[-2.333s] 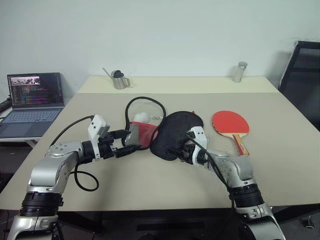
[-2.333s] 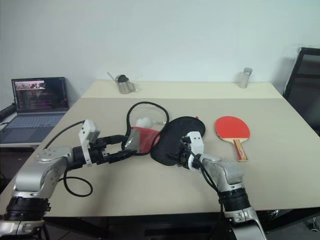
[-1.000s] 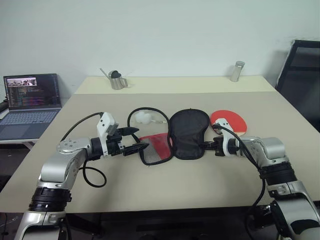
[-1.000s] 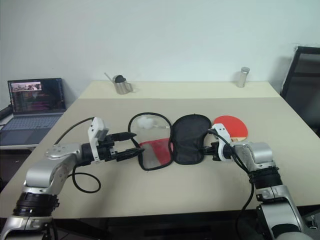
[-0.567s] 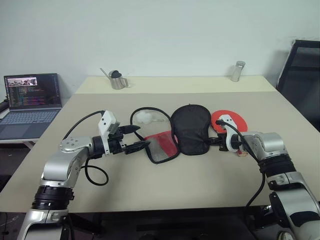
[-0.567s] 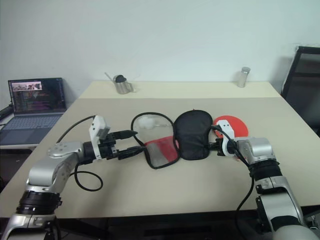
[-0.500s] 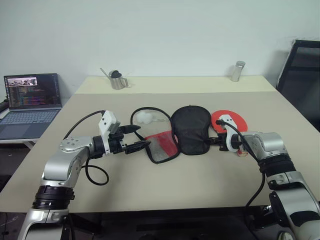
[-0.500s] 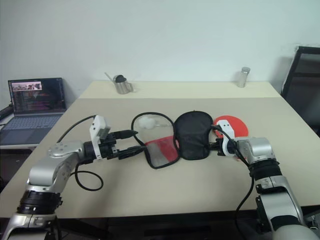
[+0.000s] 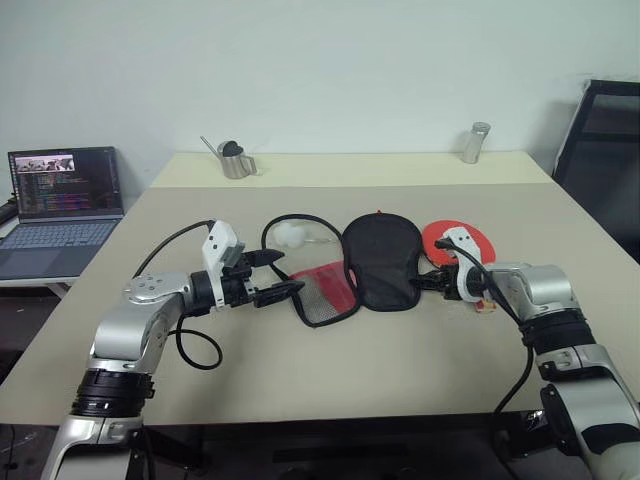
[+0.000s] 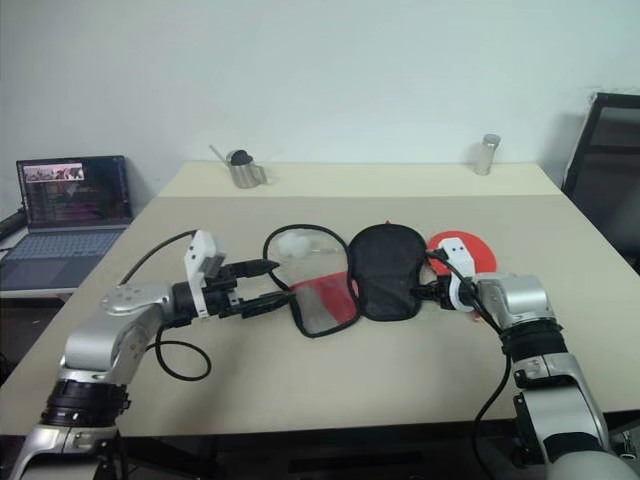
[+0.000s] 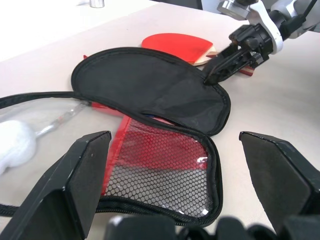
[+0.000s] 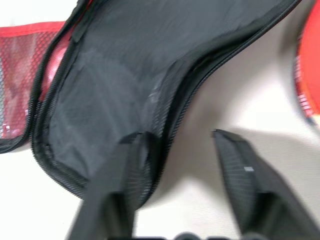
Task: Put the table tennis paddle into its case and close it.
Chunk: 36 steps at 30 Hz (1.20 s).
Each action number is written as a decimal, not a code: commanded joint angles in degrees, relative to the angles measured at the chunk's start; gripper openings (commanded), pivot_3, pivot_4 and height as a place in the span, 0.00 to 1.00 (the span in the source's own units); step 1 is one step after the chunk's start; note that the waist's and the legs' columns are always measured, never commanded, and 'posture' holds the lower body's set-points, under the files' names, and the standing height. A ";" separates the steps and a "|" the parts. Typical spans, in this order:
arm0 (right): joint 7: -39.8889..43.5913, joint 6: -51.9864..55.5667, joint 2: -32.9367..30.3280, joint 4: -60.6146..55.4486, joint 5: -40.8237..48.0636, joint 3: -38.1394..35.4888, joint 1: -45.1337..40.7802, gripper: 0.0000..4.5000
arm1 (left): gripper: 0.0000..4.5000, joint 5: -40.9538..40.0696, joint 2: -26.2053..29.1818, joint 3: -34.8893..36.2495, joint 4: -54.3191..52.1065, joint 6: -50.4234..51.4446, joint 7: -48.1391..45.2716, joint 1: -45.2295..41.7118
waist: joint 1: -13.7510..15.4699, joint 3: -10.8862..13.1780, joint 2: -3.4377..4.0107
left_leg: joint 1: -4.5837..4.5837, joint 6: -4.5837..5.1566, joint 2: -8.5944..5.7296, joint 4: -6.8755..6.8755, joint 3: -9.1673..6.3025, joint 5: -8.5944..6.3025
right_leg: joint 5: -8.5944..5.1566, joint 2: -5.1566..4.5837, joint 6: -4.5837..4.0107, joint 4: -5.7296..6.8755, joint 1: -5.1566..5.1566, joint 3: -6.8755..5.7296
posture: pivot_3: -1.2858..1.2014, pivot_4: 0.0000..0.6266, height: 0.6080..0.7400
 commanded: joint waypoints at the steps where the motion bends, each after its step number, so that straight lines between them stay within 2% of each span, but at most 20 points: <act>1: -0.49 -2.35 -2.18 -2.13 -0.27 -2.93 -1.94 0.85 | 1.00 -0.04 -0.01 0.39 -0.87 -1.18 -0.12 -1.19 | 0.00 0.00 0.00 | 0.00 0.00 0.00 0.00 0.00 0.00 | 0.00 0.00 0.00 0.00 0.00 0.01 | 0.52 0.24 1.00; 3: 0.66 -1.73 -3.88 -5.52 1.19 -4.72 -1.65 1.00 | 1.00 -0.21 -0.03 0.57 -1.09 -1.12 0.03 -1.03 | 0.02 0.01 0.01 | 0.00 0.00 0.00 0.00 0.00 0.00 | 0.00 0.00 0.00 0.00 0.00 0.01 | 0.52 0.24 1.00; 8: 0.28 -0.06 -7.65 -11.74 2.96 -8.92 1.60 1.00 | 1.00 -0.40 -0.03 0.78 -1.05 -1.17 0.10 -0.95 | 0.09 0.00 0.00 | 0.00 0.00 0.00 -0.01 0.00 0.00 | 0.00 0.00 0.00 -0.02 0.01 -0.01 | 0.52 0.24 1.00; 16: -6.55 -0.46 -7.57 -12.68 0.18 -10.64 6.77 1.00 | 1.00 0.46 -0.65 -0.57 0.91 -2.26 -0.69 -2.88 | 0.11 0.01 0.02 | 0.01 0.00 0.00 0.03 0.04 0.00 | 0.02 0.00 -0.02 0.01 0.01 0.02 | 0.52 0.24 1.00; 22: -12.36 -4.16 -5.03 -8.36 -1.86 -11.48 8.68 1.00 | 1.00 0.86 -0.69 -0.97 1.76 -2.71 -1.41 -3.63 | 0.04 0.01 0.01 | 0.01 0.00 0.00 0.03 0.13 0.00 | 0.02 0.00 -0.02 0.01 0.02 0.02 | 0.52 0.24 1.00; 36: -13.04 -8.87 -1.42 0.94 -4.34 -9.24 6.27 1.00 | 1.00 1.38 -0.45 -0.30 1.19 -2.76 -1.19 -2.63 | -0.12 0.00 0.00 | 0.05 0.01 0.02 0.07 0.18 0.00 | 0.08 0.02 -0.06 0.03 0.02 0.12 | 0.52 0.24 1.00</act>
